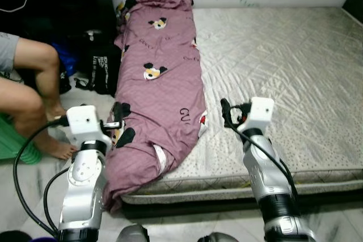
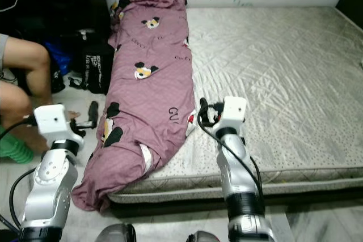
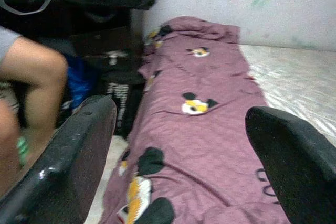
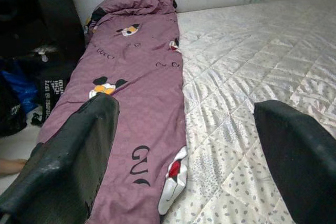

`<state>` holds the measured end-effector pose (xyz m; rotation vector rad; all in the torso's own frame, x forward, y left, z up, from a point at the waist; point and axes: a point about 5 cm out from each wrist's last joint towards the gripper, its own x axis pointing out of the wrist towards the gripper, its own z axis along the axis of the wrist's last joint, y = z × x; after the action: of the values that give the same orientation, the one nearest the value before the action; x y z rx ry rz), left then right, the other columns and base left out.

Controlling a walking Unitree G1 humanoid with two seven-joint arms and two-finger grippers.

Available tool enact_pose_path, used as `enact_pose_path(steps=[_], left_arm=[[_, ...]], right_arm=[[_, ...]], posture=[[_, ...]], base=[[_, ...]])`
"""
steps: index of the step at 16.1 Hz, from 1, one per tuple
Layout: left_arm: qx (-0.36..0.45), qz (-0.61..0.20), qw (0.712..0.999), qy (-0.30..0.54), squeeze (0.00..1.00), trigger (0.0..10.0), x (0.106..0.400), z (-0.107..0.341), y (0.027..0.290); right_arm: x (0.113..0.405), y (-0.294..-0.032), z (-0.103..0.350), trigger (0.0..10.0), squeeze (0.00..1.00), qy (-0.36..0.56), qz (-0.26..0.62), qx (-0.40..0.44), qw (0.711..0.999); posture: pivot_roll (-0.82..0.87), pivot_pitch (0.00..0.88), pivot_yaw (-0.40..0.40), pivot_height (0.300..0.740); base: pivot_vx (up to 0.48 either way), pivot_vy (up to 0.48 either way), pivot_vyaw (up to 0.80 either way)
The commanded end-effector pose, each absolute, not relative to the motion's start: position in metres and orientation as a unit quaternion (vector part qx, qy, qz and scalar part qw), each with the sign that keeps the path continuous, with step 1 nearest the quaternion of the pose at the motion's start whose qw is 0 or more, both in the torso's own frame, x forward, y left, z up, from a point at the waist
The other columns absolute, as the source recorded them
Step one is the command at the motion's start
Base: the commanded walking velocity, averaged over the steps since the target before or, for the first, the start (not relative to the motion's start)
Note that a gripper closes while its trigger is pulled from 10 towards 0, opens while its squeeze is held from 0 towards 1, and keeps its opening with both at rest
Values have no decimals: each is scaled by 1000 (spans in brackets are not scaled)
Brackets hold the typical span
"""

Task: Clean up the room

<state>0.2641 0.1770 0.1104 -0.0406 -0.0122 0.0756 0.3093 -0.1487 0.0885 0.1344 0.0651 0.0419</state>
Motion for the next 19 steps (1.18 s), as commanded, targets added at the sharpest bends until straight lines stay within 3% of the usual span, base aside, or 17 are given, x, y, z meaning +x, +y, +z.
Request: enact_pose_path(steps=[1, 7, 11, 19], left_arm=[[-15, 34, 999, -1, 0, 10000, 260, 112, 179], [-16, 48, 999, 18, 0, 10000, 242, 112, 189], [-22, 53, 998, 31, 0, 10000, 233, 109, 188], [-30, 48, 998, 34, 0, 10000, 237, 112, 181]], right_arm=[[306, -145, 99, 10000, 0, 15, 35, 66, 997], [279, -155, 111, 10000, 0, 35, 43, 52, 997], [274, -155, 113, 10000, 0, 49, 52, 55, 996], [272, -152, 121, 10000, 0, 53, 74, 47, 995]], posture=[[-60, 0, 20, 740], [-80, 136, -7, 740], [-83, 160, -16, 735], [-96, 172, -17, 645]], base=[[0, 0, 0], [0, 0, 0], [0, 0, 0], [0, 0, 0]])
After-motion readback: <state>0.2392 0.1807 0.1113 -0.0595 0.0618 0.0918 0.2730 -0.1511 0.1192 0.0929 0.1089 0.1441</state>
